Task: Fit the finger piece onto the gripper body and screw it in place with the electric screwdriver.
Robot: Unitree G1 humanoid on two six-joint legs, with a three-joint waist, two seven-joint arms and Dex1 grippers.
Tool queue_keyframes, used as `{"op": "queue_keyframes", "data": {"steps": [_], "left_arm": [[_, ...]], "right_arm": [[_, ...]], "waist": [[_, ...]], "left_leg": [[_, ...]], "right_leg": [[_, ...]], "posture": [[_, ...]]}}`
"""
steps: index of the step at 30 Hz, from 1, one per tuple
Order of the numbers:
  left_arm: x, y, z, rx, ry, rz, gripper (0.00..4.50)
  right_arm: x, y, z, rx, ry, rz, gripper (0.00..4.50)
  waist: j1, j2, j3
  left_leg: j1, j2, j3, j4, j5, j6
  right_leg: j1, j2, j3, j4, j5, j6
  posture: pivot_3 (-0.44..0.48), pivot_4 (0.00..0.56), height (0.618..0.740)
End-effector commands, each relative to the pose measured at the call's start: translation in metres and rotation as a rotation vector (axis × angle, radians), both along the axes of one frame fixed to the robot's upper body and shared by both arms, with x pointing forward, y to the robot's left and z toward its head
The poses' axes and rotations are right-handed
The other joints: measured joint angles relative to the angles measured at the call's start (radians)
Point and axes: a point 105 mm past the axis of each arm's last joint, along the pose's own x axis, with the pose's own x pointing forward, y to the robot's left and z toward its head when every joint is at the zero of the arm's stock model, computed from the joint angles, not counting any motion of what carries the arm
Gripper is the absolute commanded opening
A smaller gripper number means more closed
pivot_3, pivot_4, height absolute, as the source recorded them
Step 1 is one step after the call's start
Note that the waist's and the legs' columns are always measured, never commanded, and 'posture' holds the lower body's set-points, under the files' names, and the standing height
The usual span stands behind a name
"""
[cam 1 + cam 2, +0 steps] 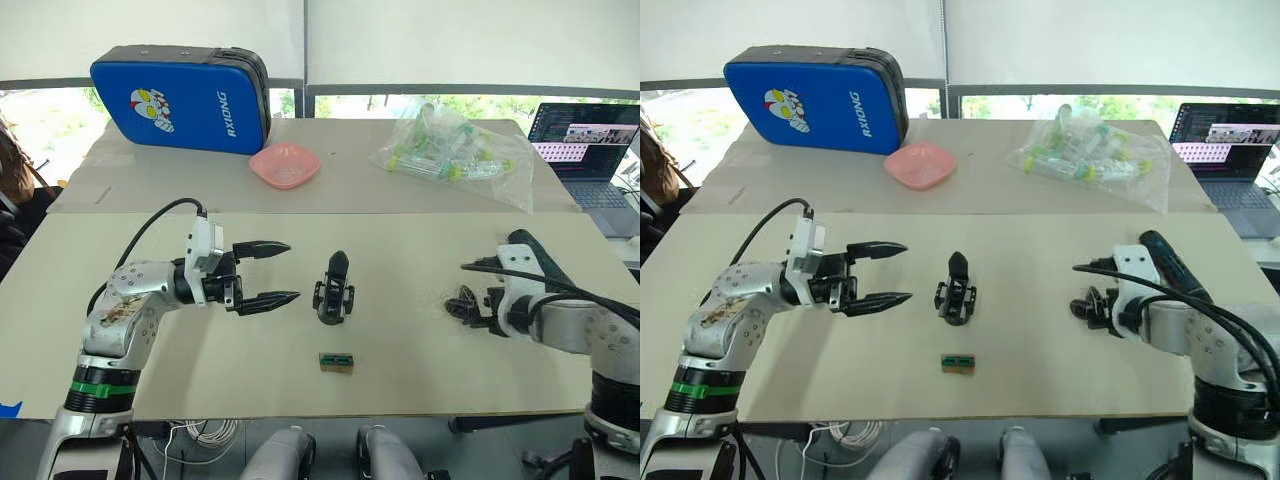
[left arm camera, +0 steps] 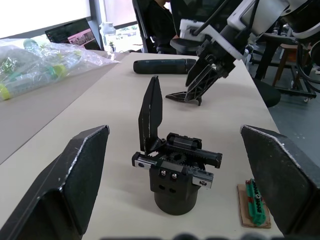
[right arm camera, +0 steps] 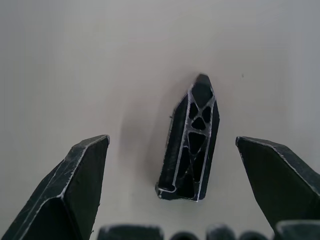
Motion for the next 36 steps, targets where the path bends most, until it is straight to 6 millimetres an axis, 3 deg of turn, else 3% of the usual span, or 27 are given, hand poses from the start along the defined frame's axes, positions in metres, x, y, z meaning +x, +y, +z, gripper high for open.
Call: {"op": "queue_keyframes", "data": {"steps": [1,7,11,17,19,22,29,33,36], "left_arm": [[-0.006,0.001,0.014,-0.014,-0.052,-0.004,4.44],[-0.01,0.001,0.013,-0.014,-0.048,0.001,4.44],[-0.01,0.001,0.013,-0.016,-0.047,0.002,4.5],[-0.007,0.002,0.012,-0.017,-0.048,0.002,4.5],[-0.006,0.002,0.012,-0.018,-0.049,0.002,4.5],[-0.003,0.001,0.016,-0.05,-0.046,0.013,4.5],[0.016,-0.009,0.055,-0.376,0.136,0.1,4.5],[0.03,-0.026,0.077,-0.565,0.234,0.13,4.5],[0.037,-0.041,0.089,-0.661,0.294,0.129,4.5]], "right_arm": [[0.0,-0.01,0.002,-0.05,0.001,-0.041,4.5],[-0.004,-0.011,-0.009,-0.025,0.024,-0.069,4.5],[-0.006,-0.006,-0.013,0.012,0.032,-0.056,3.4],[-0.008,-0.006,-0.012,-0.012,0.02,-0.048,1.26],[-0.008,-0.005,-0.009,-0.026,0.007,-0.037,1.1],[0.0,0.002,0.015,-0.059,-0.142,0.035,1.1],[0.01,0.052,0.122,-0.174,-0.818,0.311,1.1],[0.003,0.101,0.153,-0.212,-1.068,0.488,1.1],[-0.002,0.129,0.16,-0.231,-1.164,0.6,1.1]], "waist": [[0.0,0.0,0.0],[-0.001,0.0,0.0],[-0.001,0.0,0.0],[-0.004,0.0,0.0],[-0.004,0.0,0.0],[-0.004,0.0,0.0],[-0.016,0.001,0.0],[-0.026,0.0,0.001],[-0.026,-0.001,0.001]], "left_leg": [[-0.001,0.0,0.0,0.0,0.0,0.0],[-0.001,0.0,0.001,0.0,-0.001,0.001],[0.002,0.001,0.001,0.0,-0.001,0.001],[0.009,0.002,0.001,0.0,-0.004,-0.001],[0.009,0.002,0.001,0.0,-0.004,-0.001],[0.009,0.002,0.001,0.0,-0.004,-0.001],[0.008,0.001,0.001,0.0,-0.003,-0.002],[0.009,0.001,0.001,0.0,0.0,-0.007],[0.009,0.001,0.001,0.001,0.002,-0.012]], "right_leg": [[-0.002,0.0,0.0,0.0,0.0,0.0],[-0.002,0.0,0.0,0.002,0.001,-0.001],[0.001,0.001,0.0,0.002,0.003,-0.002],[0.009,0.002,-0.001,0.001,0.003,-0.001],[0.009,0.002,-0.001,0.001,0.003,-0.001],[0.008,0.002,-0.002,0.001,0.003,-0.001],[0.008,0.003,-0.005,0.001,0.002,0.004],[0.008,0.003,-0.005,0.002,0.002,0.003],[0.008,0.002,-0.004,0.002,0.003,0.003]], "posture": [[0.0,0.15,0.74],[0.0,0.15,0.74],[0.0,0.15,0.74],[0.0,0.15,0.74],[0.0,0.15,0.74],[0.0,0.15,0.74],[0.0,0.15,0.74],[0.0,0.15,0.74],[0.0,0.15,0.74]]}}
